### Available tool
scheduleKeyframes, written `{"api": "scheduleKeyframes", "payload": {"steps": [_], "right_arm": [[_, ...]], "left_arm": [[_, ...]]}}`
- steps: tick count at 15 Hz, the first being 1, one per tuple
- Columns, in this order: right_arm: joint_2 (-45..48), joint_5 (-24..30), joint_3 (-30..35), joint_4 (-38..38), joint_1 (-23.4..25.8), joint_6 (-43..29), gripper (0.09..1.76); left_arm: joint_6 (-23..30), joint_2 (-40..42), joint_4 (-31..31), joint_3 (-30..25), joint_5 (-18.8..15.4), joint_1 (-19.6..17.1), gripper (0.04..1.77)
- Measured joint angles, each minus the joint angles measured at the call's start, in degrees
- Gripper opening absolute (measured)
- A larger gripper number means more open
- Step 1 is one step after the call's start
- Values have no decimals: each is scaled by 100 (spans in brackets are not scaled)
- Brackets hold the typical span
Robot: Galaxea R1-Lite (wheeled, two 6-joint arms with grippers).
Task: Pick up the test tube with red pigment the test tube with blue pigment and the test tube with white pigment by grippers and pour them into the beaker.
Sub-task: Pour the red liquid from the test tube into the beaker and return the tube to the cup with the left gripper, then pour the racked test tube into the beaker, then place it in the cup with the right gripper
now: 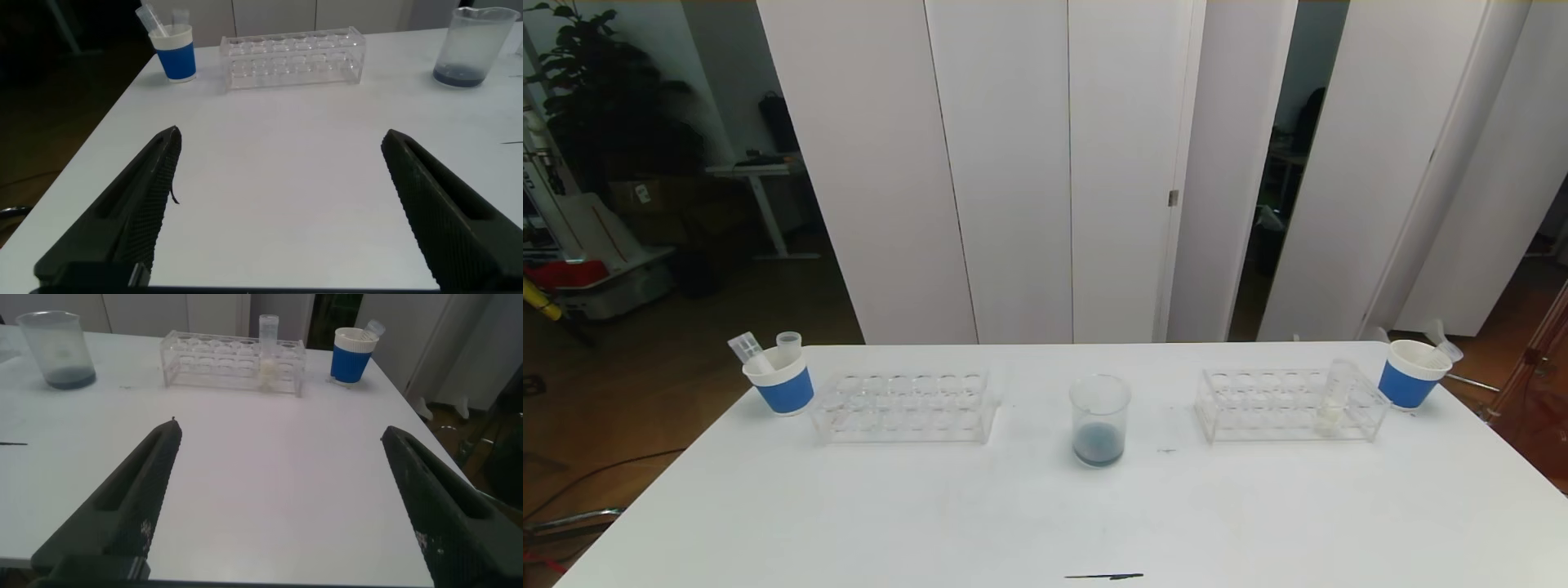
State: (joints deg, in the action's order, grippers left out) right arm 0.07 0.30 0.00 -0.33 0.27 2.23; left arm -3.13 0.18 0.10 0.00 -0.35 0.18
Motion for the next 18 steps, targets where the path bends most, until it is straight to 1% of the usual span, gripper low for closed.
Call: {"api": "scheduleKeyframes", "payload": {"steps": [3,5,6,18], "right_arm": [[0,121,0,-2,-5,35,175],[0,71,0,-5,-11,-52,175],[0,55,0,-16,-16,-218,175],[0,27,-7,33,-9,-236,175]], "left_arm": [[-2,-2,0,0,0,0,175],[0,-2,0,0,0,0,175],[-2,-2,0,0,2,0,175],[0,-5,0,0,0,0,175]]}}
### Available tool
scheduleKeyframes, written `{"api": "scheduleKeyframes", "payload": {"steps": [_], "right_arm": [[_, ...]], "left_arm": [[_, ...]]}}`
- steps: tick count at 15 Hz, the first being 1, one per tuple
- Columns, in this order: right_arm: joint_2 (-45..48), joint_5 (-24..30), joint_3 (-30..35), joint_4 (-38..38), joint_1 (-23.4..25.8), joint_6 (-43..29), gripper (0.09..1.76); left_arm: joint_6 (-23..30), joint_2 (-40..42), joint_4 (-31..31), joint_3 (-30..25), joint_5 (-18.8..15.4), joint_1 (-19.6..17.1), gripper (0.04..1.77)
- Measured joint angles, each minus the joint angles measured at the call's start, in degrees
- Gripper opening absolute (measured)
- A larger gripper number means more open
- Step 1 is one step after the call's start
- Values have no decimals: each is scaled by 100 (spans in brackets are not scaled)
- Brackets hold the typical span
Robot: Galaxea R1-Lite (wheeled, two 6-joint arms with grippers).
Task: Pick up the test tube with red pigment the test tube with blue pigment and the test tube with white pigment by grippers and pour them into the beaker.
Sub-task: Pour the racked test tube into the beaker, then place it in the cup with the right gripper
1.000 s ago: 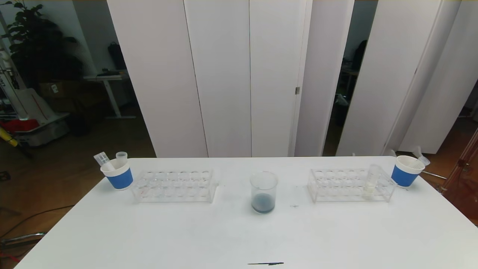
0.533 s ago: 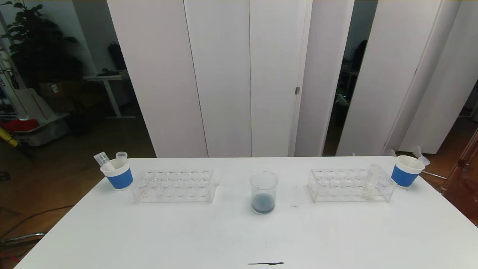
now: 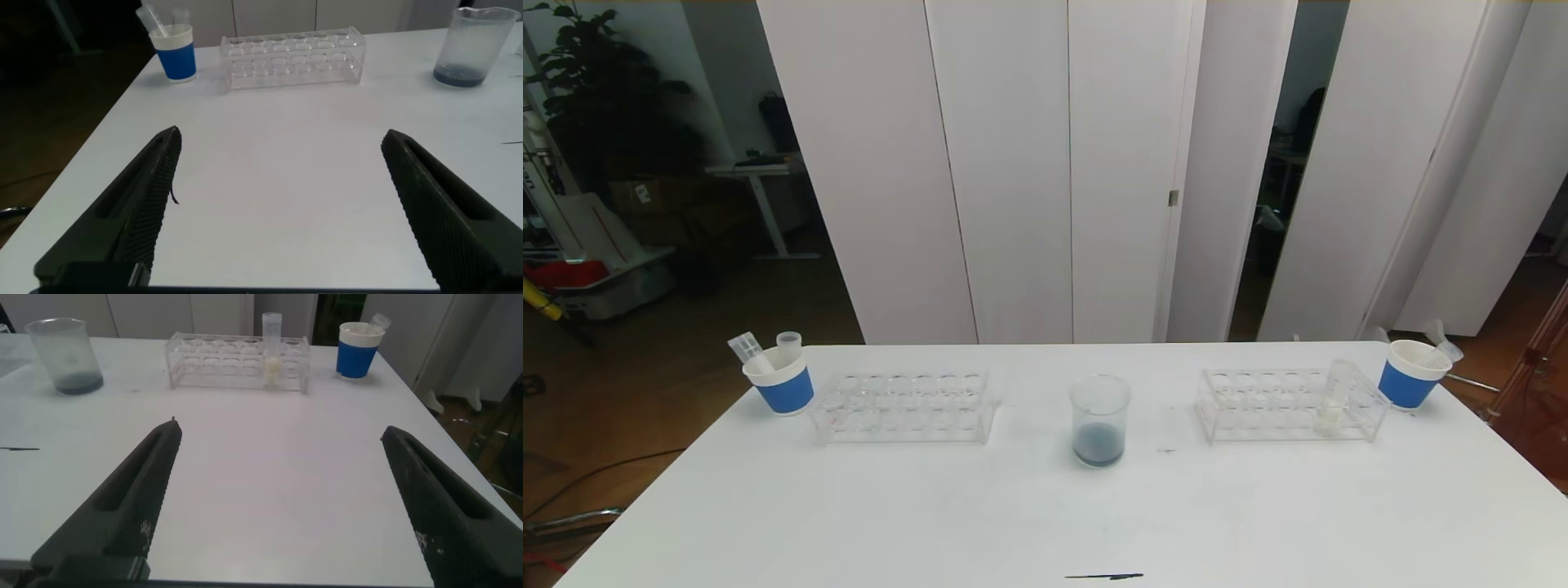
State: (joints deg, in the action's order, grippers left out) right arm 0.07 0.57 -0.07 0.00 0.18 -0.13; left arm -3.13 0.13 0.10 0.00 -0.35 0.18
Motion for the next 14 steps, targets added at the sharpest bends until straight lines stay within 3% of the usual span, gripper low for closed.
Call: {"api": "scheduleKeyframes", "payload": {"steps": [3,6,10,14], "right_arm": [[-12,91,-334,236,0,4,175],[-351,80,-1084,617,-2,4,175],[-1520,5,-2459,644,-26,-55,175],[-2995,-13,-3413,263,23,-154,175]], "left_arm": [[-2,-2,0,0,2,0,175],[0,-2,0,0,2,0,175],[-2,-4,0,0,2,0,175],[-2,-6,0,0,0,0,175]]}}
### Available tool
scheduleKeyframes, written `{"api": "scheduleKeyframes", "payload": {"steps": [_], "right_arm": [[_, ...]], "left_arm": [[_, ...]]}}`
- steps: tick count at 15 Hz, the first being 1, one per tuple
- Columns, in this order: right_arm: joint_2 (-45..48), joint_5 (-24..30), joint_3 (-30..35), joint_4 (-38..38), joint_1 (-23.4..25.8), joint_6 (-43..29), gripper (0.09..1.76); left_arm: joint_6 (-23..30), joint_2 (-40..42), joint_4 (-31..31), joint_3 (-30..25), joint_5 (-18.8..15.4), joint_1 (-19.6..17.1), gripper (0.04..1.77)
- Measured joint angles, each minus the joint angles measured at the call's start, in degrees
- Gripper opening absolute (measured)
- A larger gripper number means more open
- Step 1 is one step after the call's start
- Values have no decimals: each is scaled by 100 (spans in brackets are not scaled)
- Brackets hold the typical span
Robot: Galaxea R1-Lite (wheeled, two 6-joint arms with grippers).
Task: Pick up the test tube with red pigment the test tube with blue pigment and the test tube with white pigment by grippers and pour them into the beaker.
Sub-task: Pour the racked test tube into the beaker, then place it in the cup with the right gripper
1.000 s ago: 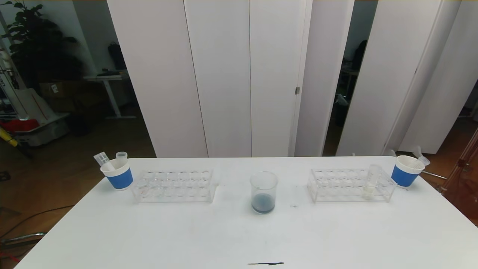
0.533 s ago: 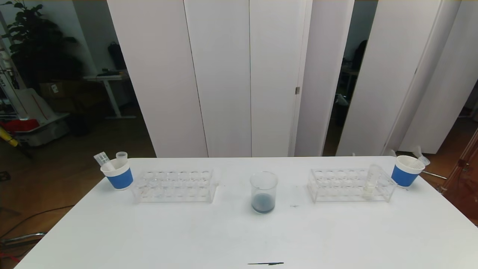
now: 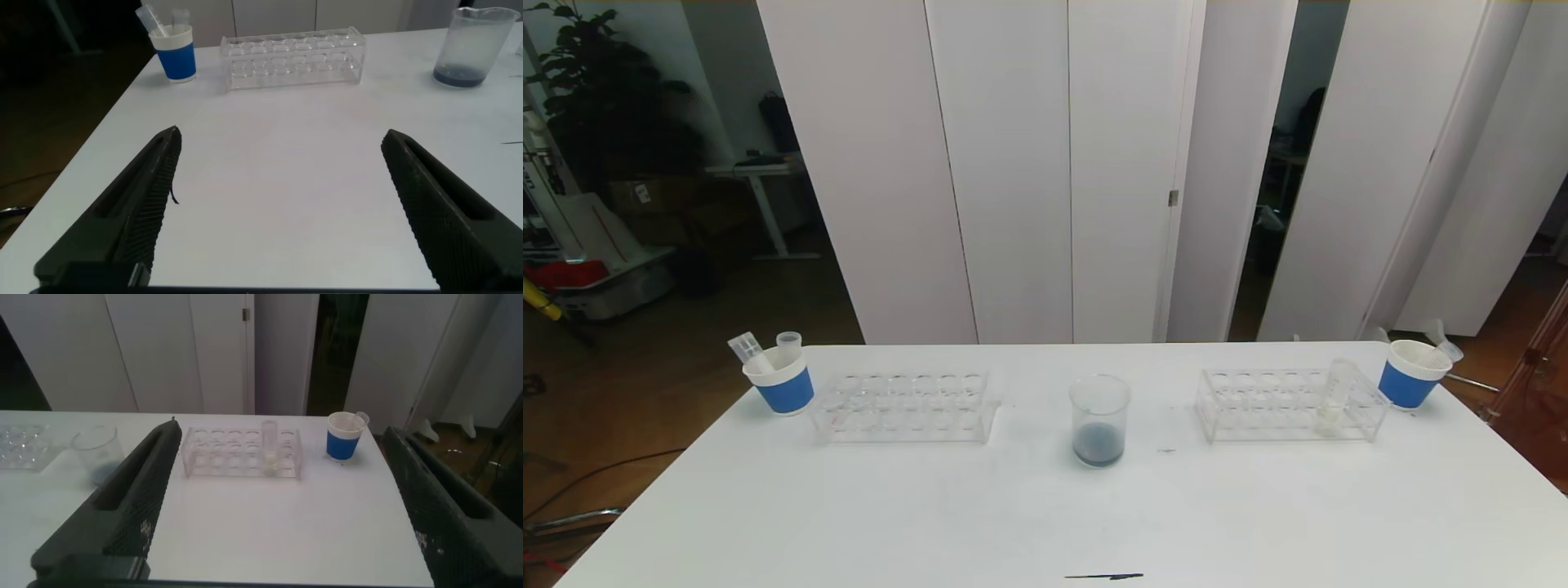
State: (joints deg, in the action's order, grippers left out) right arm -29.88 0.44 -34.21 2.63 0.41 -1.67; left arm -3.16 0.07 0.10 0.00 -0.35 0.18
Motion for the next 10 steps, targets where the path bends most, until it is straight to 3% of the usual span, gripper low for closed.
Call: {"api": "scheduleKeyframes", "payload": {"steps": [5,10], "right_arm": [[-2116,-212,-595,-1517,110,-20,175],[-4211,-311,-261,-3466,138,-4,175]], "left_arm": [[0,0,-2,0,2,0,175],[0,0,0,0,0,0,175]]}}
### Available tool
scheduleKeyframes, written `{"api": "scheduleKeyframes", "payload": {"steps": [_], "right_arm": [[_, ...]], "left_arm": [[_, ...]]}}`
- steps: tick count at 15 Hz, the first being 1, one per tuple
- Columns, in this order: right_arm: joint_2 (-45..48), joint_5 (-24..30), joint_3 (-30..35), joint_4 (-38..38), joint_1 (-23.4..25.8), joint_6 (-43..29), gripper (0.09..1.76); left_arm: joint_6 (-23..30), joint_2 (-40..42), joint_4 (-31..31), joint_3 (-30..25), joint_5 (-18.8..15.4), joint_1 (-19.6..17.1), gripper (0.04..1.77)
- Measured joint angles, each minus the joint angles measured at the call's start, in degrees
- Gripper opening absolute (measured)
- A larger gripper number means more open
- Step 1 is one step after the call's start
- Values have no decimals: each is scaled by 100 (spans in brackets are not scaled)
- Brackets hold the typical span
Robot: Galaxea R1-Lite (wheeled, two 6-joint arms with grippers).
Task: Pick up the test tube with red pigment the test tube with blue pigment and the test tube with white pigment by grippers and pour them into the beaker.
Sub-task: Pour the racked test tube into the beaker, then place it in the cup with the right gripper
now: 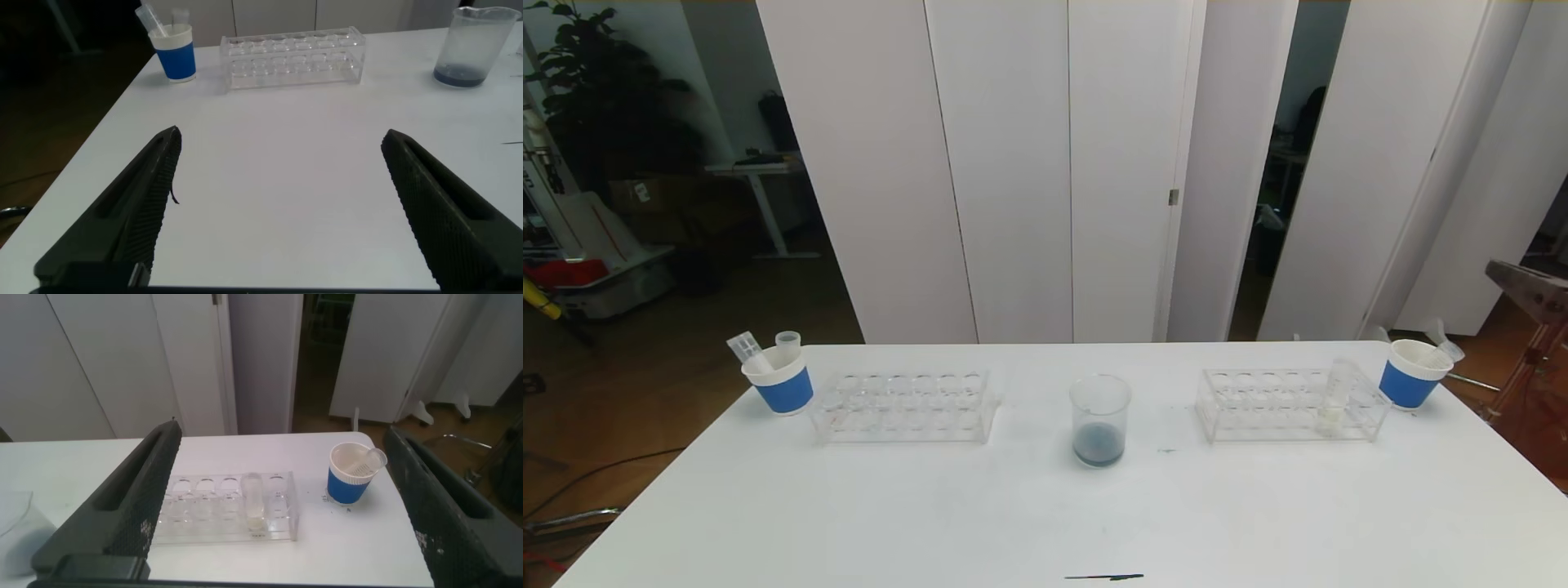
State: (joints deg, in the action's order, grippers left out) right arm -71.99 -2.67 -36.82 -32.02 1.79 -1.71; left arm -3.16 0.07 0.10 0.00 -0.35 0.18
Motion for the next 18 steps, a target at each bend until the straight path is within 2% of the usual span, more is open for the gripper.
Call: {"api": "scheduleKeyframes", "payload": {"steps": [3,9,14,18], "right_arm": [[-1026,20,766,-1456,-4,-2,175],[-2292,50,2202,-3438,-12,-82,175],[-3118,118,2287,-4027,-6,-83,175],[-3739,254,1919,-4218,0,-41,175]], "left_arm": [[0,0,0,0,2,0,175],[2,0,0,0,0,0,175],[2,0,-2,0,2,0,175],[2,0,0,0,2,0,175]]}}
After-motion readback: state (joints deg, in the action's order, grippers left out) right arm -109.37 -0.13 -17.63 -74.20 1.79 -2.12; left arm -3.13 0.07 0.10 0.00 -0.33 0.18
